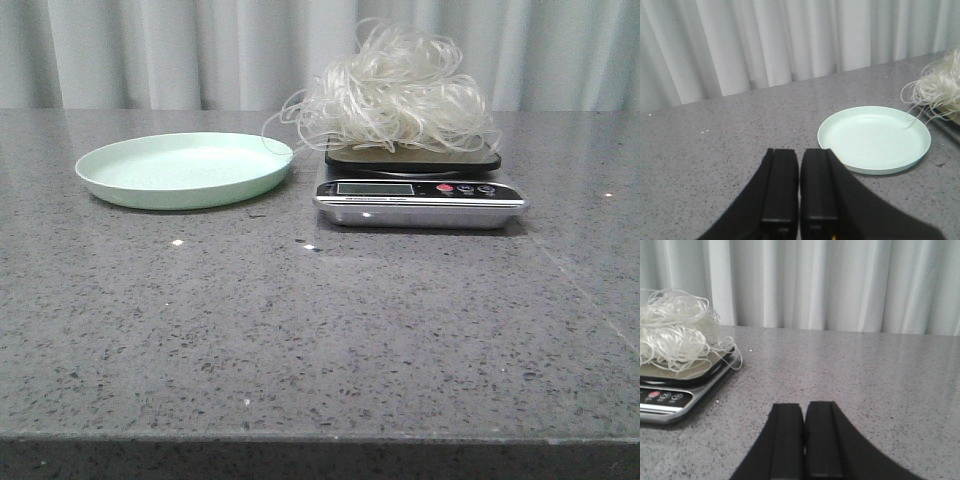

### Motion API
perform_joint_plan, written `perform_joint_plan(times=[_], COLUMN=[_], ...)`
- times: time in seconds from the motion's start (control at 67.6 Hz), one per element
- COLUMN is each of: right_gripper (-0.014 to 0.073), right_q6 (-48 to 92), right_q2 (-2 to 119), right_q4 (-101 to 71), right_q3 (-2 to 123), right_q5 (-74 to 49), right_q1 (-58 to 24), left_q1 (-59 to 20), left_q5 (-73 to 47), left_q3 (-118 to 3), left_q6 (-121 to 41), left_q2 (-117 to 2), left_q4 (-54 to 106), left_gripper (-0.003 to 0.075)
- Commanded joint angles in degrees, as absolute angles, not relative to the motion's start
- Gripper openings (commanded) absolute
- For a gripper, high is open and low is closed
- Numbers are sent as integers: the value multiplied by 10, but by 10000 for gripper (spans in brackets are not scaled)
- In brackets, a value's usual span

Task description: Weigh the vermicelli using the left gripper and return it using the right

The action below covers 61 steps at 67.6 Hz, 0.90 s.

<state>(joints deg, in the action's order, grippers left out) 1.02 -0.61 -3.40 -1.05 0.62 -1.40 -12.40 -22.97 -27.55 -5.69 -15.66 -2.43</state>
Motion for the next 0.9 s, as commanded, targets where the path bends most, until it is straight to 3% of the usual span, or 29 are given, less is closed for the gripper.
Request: perform_joint_plan(times=[0.0, 0.133, 0.34, 0.592, 0.695, 0.829, 0.888], right_gripper=[150, 150, 150, 167, 328, 635, 605], right_q6=[12, 10, 8, 8, 8, 8, 8], right_q2=[-4, 66, 272, 513, 604, 715, 755], right_q4=[-41, -44, -74, -107, -109, -114, -115], right_q3=[49, 145, 354, 648, 734, 821, 845], right_q5=[54, 0, -52, -231, -258, -259, -259], right_q1=[-10, -10, -10, -68, -109, -147, -160], left_q1=[-124, -124, -124, -124, -124, -124, -124], left_q5=[-181, -181, -180, -180, -180, -180, -180], left_q3=[-275, -270, -270, -270, -270, -270, -270], left_q6=[-56, -56, -56, -56, -56, -56, -56], left_q2=[-136, -132, -132, -132, -132, -132, -132], left_q4=[-21, -21, -21, -21, -21, -21, -21], left_gripper=[136, 136, 136, 136, 136, 136, 136])
